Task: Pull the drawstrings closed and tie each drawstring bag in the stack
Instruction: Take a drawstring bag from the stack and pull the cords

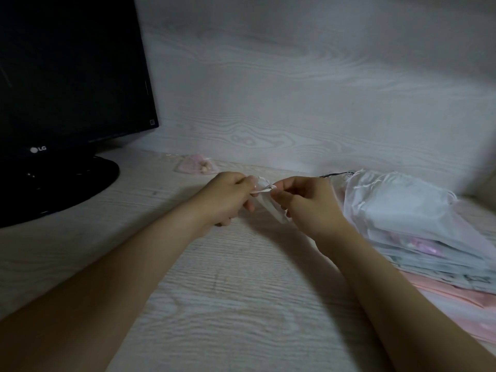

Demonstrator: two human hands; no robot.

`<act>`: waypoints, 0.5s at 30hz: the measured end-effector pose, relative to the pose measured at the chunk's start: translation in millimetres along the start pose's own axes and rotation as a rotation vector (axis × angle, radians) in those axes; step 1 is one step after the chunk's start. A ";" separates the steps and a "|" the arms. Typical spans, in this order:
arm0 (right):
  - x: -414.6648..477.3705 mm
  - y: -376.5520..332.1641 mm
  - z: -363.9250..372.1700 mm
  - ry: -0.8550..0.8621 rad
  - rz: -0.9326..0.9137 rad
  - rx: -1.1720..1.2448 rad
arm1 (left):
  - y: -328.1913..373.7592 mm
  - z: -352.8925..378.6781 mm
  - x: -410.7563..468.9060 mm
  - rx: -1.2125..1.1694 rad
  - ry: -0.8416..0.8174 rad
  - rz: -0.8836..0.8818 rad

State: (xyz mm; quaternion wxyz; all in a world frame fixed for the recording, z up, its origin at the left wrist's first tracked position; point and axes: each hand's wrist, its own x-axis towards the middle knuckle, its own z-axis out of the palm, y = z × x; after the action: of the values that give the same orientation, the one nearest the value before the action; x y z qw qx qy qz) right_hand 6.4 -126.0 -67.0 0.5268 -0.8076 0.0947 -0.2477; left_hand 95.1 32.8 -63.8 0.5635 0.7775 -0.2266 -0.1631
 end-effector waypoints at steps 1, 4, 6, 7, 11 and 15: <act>0.1 -0.2 0.0 -0.001 0.003 0.002 | 0.2 0.3 0.5 -0.014 0.000 -0.012; -0.7 -1.4 0.4 -0.005 0.009 0.013 | 1.5 1.5 0.1 -0.070 -0.012 -0.037; -2.0 -1.8 0.0 -0.018 0.010 0.019 | 2.1 2.6 -1.3 -0.136 -0.027 -0.041; -2.6 -2.0 -0.2 -0.030 0.010 0.022 | 2.4 3.3 -2.1 -0.173 -0.036 -0.043; -4.1 -3.5 -0.8 -0.055 0.008 0.023 | 2.5 3.5 -2.5 -0.199 -0.052 -0.031; -2.3 -2.2 -0.1 -0.057 0.017 0.034 | 0.3 1.2 0.3 -0.177 -0.042 0.016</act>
State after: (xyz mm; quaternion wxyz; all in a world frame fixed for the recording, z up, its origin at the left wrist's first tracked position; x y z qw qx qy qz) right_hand 4.1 -124.2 -65.7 0.5450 -0.8045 0.0821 -0.2215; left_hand 94.7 31.5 -63.9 0.6265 0.7191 -0.2293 -0.1943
